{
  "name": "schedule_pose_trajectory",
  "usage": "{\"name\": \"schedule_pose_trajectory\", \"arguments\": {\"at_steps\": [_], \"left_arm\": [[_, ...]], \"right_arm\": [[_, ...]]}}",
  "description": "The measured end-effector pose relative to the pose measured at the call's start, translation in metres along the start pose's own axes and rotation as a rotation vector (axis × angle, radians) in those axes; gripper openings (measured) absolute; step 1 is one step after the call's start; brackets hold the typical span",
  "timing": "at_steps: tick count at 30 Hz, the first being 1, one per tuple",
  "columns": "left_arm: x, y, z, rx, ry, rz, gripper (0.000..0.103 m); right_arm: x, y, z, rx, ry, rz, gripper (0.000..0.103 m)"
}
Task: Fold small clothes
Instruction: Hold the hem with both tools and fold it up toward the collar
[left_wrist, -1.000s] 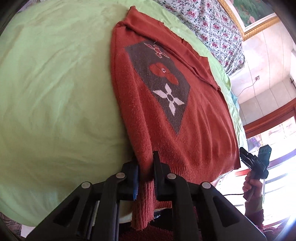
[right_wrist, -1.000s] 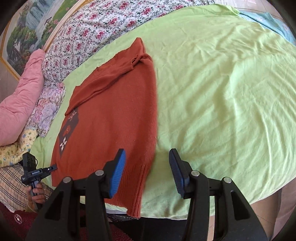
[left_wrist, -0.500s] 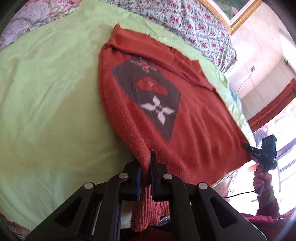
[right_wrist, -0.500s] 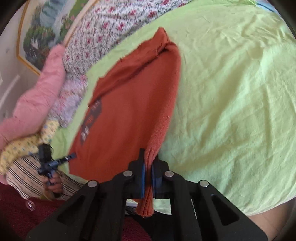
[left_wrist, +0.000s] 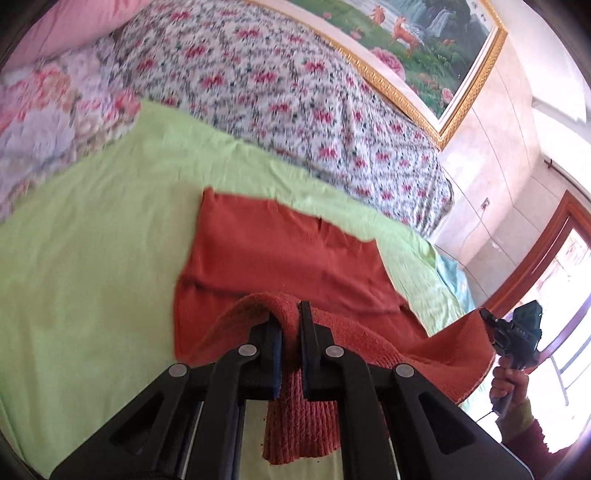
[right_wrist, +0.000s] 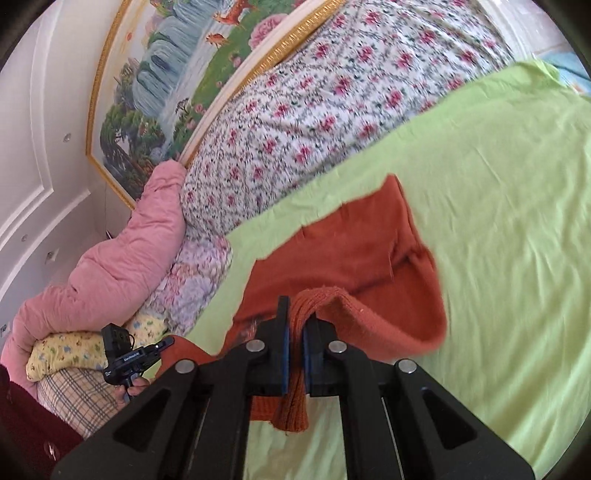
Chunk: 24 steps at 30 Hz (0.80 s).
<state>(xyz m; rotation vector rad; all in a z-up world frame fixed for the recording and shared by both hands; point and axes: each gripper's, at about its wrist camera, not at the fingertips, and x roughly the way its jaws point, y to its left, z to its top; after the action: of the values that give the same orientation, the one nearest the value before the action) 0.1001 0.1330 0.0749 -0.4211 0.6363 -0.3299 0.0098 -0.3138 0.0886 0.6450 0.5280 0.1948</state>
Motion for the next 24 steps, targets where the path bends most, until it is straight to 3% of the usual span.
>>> {"name": "schedule_pose_trajectory", "arguments": {"at_steps": [6, 13, 19, 24], "left_arm": [[0.062, 0.005, 0.063, 0.028, -0.026, 0.072, 0.005], [0.156, 0.040, 0.107, -0.022, 0.026, 0.163, 0.005], [0.213, 0.074, 0.114, -0.053, 0.078, 0.216, 0.005], [0.250, 0.095, 0.111, -0.054, 0.118, 0.248, 0.005]], "right_arm": [[0.060, -0.012, 0.067, -0.045, -0.013, -0.086, 0.006], [0.139, -0.053, 0.116, -0.017, -0.005, -0.176, 0.006], [0.203, -0.095, 0.131, 0.014, 0.051, -0.271, 0.006], [0.232, -0.119, 0.131, 0.014, 0.084, -0.324, 0.006]]}}
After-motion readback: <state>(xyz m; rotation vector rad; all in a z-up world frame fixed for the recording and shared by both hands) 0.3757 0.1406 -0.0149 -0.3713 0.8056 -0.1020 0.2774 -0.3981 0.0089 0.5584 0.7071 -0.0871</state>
